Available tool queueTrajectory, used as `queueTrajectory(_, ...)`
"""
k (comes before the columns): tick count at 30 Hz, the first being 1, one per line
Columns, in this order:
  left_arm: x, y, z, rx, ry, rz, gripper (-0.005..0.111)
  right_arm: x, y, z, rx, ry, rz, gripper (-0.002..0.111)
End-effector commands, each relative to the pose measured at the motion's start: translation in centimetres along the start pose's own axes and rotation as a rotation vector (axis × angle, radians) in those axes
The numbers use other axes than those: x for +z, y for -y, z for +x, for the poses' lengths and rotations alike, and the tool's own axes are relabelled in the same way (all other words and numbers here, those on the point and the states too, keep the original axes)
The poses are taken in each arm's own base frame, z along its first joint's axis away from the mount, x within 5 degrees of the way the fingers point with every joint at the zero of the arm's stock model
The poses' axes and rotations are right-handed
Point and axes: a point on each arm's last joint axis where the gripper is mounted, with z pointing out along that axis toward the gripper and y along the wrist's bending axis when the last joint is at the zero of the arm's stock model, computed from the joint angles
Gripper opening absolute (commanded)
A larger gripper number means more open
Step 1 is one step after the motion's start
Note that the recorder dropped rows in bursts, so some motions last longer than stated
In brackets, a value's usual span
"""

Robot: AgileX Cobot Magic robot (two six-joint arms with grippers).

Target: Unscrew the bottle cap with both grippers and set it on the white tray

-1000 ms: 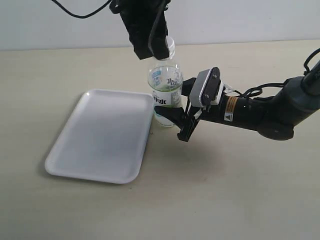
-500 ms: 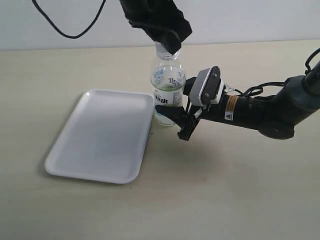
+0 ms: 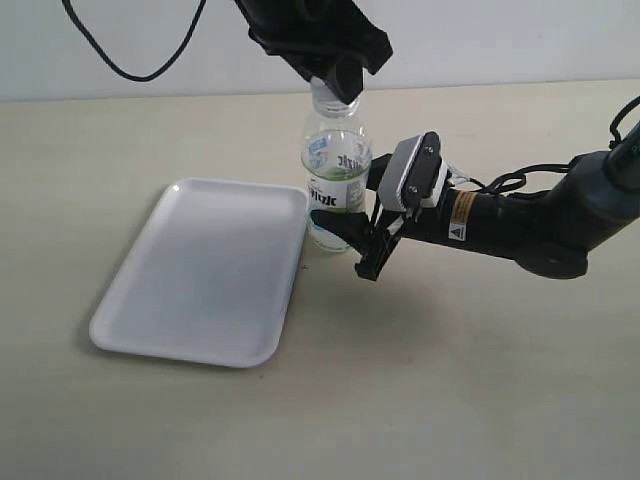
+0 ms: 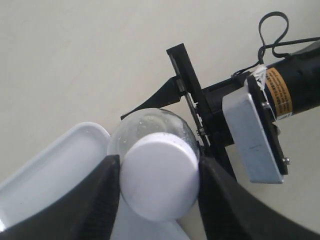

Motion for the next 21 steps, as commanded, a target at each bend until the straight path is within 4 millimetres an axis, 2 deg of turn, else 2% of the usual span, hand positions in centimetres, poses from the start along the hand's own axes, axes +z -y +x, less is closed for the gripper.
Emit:
queueTrajectory(1,-0.7,-0.1,-0.4,0.031,0.042,-0.034,0.000,0.0,-0.3,1.1,-0.024,-0.099,-0.019,0.001)
queueTrajectory(15,-2.5,-0.2,-0.6,0.125,0.089,-0.084,0.000,0.0,-0.3,1.1,-0.015,-0.099,-0.020,0.001)
queueTrajectory(21,-5.8,-0.7,-0.5,0.266,0.135,-0.188,0.000,0.0,-0.3,1.1,0.058,-0.100,-0.017,0.001)
